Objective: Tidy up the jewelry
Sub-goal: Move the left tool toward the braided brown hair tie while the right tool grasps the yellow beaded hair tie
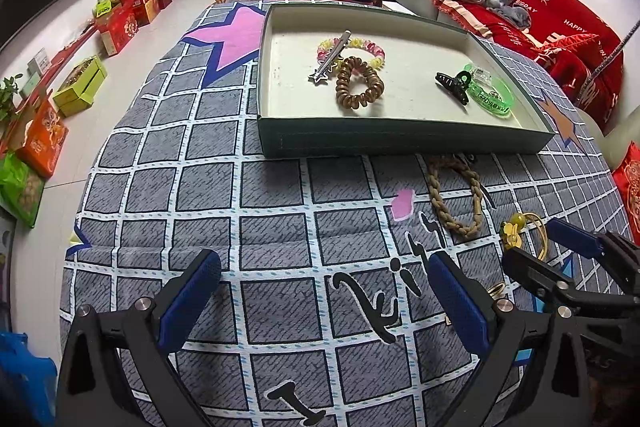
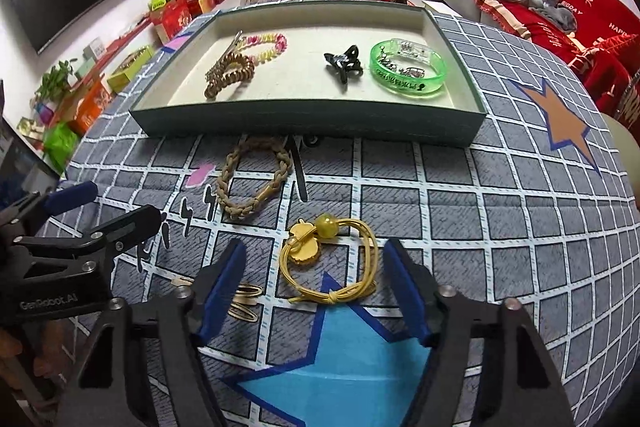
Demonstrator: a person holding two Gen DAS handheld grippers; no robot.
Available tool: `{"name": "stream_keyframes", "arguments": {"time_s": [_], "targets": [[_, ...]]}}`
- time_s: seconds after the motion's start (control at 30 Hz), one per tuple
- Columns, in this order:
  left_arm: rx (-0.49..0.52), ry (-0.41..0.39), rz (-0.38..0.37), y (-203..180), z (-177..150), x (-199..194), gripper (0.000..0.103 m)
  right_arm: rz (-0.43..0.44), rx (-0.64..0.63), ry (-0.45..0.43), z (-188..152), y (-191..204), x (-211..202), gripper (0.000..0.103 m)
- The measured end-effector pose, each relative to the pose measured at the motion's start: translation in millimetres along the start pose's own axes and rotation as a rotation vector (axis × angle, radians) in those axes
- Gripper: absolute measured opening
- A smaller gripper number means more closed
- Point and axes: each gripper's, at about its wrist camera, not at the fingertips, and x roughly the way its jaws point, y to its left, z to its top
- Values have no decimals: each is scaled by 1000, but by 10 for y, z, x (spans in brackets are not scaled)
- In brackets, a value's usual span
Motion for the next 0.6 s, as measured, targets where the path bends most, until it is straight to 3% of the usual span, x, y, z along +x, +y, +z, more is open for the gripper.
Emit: {"name": "stream_keyframes", "arguments": {"time_s": [0.27, 0.6], "targets": [[8, 5, -2, -42, 14, 30, 103, -39, -12, 0, -6, -26, 33, 58], [31, 4, -6, -136, 37, 31, 103, -57, -5, -12, -10, -86, 1, 22]]}}
